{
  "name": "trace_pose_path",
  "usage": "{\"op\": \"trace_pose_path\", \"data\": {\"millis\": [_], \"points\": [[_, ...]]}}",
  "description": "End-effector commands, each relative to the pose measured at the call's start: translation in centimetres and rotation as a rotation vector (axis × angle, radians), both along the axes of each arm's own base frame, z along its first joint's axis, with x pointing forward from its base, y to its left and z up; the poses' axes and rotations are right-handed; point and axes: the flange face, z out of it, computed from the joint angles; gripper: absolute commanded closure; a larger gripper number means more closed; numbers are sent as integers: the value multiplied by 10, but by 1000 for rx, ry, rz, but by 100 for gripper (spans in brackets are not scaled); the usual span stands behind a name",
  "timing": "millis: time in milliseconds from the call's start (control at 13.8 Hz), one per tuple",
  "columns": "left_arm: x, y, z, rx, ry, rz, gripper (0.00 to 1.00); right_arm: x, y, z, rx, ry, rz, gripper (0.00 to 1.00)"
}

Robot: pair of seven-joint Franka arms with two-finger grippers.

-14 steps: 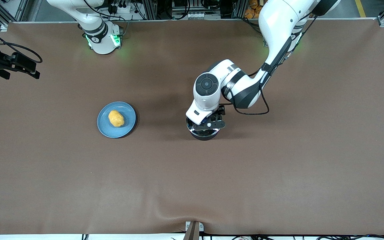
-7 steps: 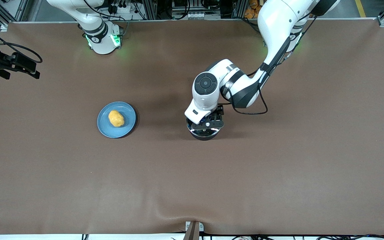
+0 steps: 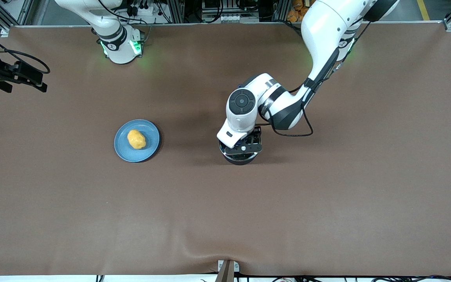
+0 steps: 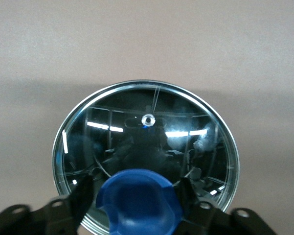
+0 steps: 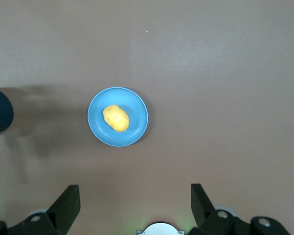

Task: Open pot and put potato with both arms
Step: 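Lift the lid with the left gripper while the right gripper reaches out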

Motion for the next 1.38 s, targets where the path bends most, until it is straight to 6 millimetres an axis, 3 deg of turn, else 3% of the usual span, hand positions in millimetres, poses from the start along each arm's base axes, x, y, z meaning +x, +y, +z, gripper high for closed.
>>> {"op": "trace_pose_path", "data": {"millis": [0,436,654,1090,1308], "points": [[4,1,2,-2,-12,24,100,-7,-2,3,15,2,8,0],[5,5,3,11,-4,23,100,-7,-3,2,13,4,7,0],[6,16,25,37,7,28,100,-7,-2,2,14,2,8,0],[60,105,117,20,-69,158,100,-7,-1,4,14,-2,11,0],[81,173,180,29,-125,232,100,-2,-2,-3,12,13,11,0]]}}
